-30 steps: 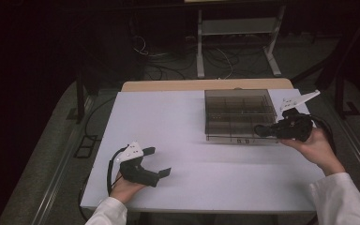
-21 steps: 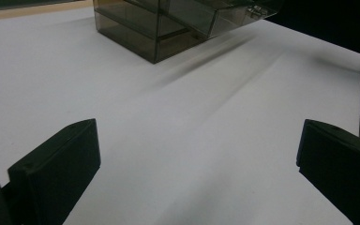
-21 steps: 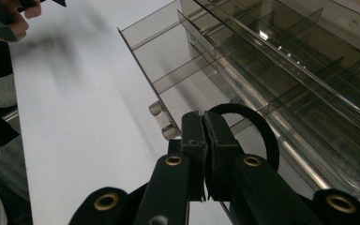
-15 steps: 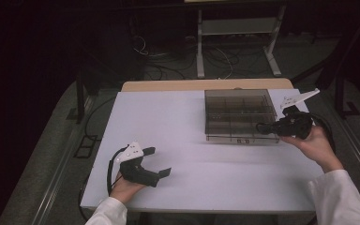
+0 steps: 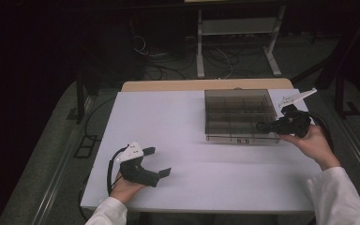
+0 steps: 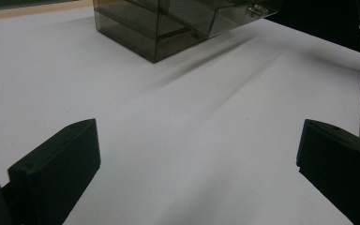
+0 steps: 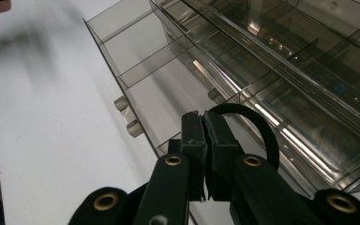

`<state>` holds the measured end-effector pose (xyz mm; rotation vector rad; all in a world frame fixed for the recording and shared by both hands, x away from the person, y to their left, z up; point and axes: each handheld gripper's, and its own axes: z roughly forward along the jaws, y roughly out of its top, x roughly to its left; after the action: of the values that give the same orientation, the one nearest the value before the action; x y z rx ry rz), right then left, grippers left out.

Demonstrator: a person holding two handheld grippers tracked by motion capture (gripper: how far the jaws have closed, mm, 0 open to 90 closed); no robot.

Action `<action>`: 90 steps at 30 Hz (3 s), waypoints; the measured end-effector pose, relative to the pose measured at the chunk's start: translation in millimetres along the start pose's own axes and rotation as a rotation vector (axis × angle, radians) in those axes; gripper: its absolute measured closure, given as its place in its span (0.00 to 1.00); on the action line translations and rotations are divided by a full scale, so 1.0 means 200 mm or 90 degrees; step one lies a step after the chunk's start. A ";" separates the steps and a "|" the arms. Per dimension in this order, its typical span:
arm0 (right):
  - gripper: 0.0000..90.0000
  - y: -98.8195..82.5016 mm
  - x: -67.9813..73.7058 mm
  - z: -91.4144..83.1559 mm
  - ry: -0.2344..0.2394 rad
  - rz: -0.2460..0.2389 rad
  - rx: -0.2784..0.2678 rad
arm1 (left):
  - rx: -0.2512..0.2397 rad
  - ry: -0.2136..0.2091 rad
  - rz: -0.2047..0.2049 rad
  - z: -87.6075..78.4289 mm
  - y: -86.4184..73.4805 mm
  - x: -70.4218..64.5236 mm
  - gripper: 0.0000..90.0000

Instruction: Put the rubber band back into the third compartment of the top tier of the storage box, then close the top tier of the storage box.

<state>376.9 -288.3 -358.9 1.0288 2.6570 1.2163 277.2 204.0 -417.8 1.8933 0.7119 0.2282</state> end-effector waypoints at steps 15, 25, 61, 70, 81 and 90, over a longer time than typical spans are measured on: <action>0.76 -0.01 0.00 0.04 -0.036 -0.005 0.014 | 0.002 0.000 -0.001 0.00 0.00 0.00 0.00; 0.64 0.01 0.05 0.00 -0.030 -0.018 -0.013 | 0.003 0.000 -0.001 0.00 0.00 0.00 0.00; 0.53 0.06 0.28 0.02 0.050 -0.066 -0.031 | 0.003 0.000 0.000 0.00 0.00 0.00 0.00; 0.55 0.06 0.33 0.06 0.071 -0.078 -0.017 | 0.003 0.000 0.001 0.00 0.00 0.00 0.00; 0.59 0.05 0.36 0.11 0.097 -0.091 -0.001 | 0.003 -0.001 0.001 0.00 0.00 0.00 0.00; 0.72 0.04 0.37 0.14 0.110 -0.097 0.020 | 0.001 -0.001 0.001 0.00 0.00 0.00 0.00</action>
<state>331.7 -221.9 -355.9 0.7384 2.8298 1.2911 276.8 203.7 -417.9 1.8960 0.7101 0.2277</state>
